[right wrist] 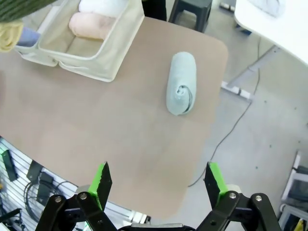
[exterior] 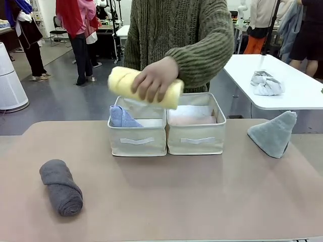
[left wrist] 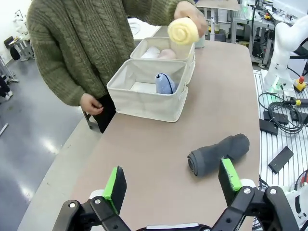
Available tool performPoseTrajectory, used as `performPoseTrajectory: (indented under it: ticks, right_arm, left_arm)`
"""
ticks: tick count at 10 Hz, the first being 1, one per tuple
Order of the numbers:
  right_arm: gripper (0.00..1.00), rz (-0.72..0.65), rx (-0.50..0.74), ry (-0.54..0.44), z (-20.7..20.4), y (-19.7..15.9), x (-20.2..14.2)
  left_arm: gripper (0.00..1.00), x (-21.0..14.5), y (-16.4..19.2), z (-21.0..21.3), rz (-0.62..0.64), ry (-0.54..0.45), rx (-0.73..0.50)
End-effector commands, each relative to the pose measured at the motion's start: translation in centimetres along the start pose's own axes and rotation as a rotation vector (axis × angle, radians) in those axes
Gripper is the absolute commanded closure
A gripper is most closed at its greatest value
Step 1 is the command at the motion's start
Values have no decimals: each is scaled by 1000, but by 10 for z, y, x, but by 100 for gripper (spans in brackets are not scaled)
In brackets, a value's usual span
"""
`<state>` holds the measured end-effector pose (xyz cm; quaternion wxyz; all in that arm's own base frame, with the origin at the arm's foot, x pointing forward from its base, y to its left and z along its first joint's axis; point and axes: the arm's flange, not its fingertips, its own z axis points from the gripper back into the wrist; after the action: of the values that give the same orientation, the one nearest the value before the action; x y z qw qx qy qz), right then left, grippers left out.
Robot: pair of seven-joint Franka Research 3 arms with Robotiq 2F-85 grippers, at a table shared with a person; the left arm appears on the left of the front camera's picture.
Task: Sort the towels based on their folding style.
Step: Pick up another triangle-folded towel from the table and place it in the left Fabric basket.
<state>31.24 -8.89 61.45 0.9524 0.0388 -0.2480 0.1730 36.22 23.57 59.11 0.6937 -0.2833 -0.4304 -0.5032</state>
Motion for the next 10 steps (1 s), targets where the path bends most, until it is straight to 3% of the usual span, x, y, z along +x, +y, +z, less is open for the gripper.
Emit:
performPoseTrajectory:
  ticks: [1, 10]
  right_arm:
    - [0, -4, -6, 21, 1, 1, 0]
    - [0, 8, 19, -17, 4, 0, 0]
  left_arm:
    - [0, -1, -2, 1, -12, 6, -9]
    - [0, -1, -2, 1, -12, 6, -9]
